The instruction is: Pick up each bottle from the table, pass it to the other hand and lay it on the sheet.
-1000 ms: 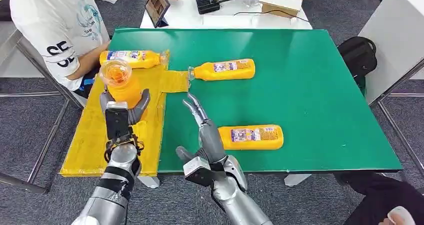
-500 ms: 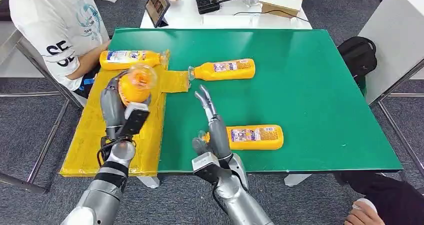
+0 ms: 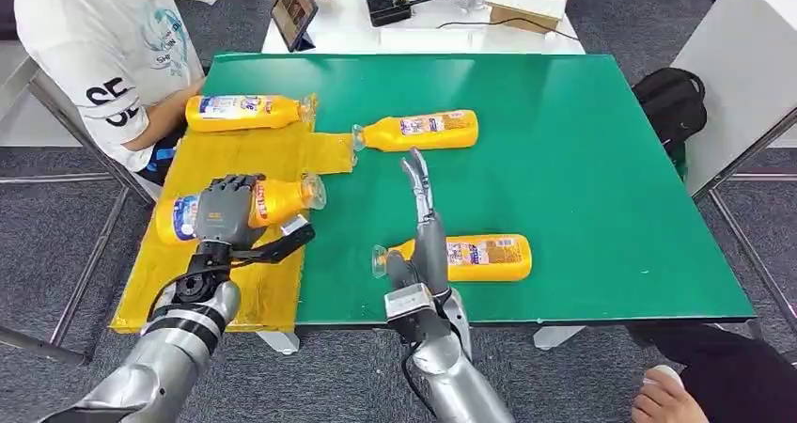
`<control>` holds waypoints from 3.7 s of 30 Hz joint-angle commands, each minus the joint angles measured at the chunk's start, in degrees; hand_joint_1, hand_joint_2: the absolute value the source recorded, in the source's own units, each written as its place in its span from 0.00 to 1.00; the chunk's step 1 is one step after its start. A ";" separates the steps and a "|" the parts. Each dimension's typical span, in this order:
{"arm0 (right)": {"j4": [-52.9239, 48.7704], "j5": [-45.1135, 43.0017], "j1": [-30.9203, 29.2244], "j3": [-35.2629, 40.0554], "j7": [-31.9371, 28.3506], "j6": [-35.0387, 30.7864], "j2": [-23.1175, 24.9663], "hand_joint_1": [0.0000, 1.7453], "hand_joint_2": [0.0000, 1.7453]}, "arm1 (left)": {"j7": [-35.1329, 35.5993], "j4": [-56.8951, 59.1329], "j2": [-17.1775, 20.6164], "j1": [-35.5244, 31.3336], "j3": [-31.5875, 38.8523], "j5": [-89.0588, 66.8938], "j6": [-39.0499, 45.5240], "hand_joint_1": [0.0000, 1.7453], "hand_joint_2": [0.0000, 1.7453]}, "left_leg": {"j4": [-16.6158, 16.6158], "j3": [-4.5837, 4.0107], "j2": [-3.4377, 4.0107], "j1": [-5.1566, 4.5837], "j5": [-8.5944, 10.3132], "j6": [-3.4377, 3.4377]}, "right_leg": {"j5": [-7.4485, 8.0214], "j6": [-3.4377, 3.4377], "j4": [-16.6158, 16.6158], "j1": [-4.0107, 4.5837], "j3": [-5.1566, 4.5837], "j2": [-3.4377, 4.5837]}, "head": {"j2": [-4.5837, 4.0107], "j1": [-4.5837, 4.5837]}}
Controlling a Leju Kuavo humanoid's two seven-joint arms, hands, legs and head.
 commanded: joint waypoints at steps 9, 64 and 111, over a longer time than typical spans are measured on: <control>1.47 -0.77 -1.13 1.67 -1.95 0.51 -2.06 0.00 0.00 | -0.48 18.22 2.59 -8.16 -3.55 2.56 -3.56 1.00 1.00 | -0.02 0.17 -0.03 0.03 -0.06 0.05 | -0.04 -0.12 -0.03 0.06 0.19 -0.02 | 0.00 -0.04; 11.95 12.81 -3.31 -5.10 2.91 3.68 -2.76 0.00 1.00 | -30.49 -17.20 -8.55 0.00 17.53 69.80 -17.12 0.00 1.00 | -0.01 0.42 -0.22 0.03 -0.09 0.16 | -0.14 -0.20 -0.09 0.09 0.56 -0.22 | 0.00 -0.04; 31.79 31.79 -14.14 -9.88 24.28 25.21 -28.38 0.00 1.00 | -30.49 -37.13 -8.96 24.29 -4.49 79.14 -7.61 0.00 1.00 | -0.04 0.41 -0.24 -0.09 -0.03 0.23 | -0.03 -0.11 -0.29 -0.06 0.59 -0.22 | 0.00 -0.09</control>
